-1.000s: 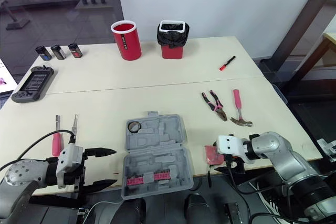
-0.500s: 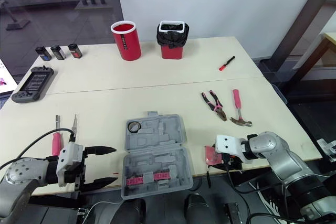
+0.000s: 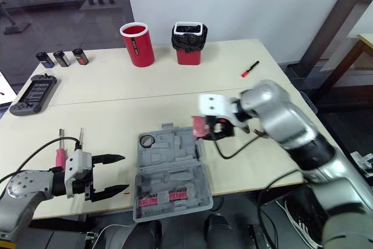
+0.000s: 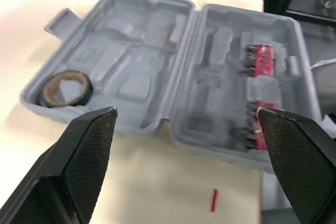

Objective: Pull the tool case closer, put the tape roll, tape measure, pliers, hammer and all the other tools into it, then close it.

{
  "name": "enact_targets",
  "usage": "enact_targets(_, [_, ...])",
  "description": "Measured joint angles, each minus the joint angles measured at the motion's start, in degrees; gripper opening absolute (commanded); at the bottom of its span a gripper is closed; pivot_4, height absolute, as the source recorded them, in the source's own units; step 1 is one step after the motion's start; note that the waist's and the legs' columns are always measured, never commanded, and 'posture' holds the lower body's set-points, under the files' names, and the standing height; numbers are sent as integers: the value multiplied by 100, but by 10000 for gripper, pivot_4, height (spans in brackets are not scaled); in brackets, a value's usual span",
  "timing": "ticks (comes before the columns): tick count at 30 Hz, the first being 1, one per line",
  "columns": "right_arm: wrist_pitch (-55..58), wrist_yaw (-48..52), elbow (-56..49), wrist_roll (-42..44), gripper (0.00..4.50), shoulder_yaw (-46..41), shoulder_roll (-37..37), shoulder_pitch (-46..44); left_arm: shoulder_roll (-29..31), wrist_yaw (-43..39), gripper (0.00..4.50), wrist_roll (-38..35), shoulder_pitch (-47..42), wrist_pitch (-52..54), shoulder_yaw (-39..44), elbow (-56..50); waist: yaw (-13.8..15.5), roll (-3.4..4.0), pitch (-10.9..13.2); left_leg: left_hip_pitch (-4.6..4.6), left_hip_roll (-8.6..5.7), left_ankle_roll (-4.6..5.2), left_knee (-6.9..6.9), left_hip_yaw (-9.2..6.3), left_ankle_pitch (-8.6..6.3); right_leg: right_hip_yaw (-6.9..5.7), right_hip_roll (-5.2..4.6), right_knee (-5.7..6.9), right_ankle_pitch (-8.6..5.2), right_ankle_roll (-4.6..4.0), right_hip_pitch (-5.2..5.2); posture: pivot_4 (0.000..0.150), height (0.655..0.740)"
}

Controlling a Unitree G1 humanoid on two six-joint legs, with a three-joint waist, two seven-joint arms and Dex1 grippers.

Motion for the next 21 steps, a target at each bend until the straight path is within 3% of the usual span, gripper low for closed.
enact_targets(6, [-415,35,1551,-784,29197,982,909,-609,-92,-13,45000,67,-31,-144,-40,211,7,0,0,-10,-2,0,3,1,0,-1,-2,2,2,2,-6,1500,7387])
enact_targets(13, [-993,-125,2642,-1382,29197,1283,1450,-828,-164,64,45000,37,65,-114,-33,162,-4,0,0,-6,0,0,2,-1,1,-2,3,7,2,3,-7,1500,7387])
enact_targets(21, [-1430,-153,3173,-1809,29197,1353,1799,-839,-292,187,45000,-9,78,-95,-32,-32,-2,1,0,-6,0,0,2,-1,1,-2,3,8,2,3,-6,1500,7387])
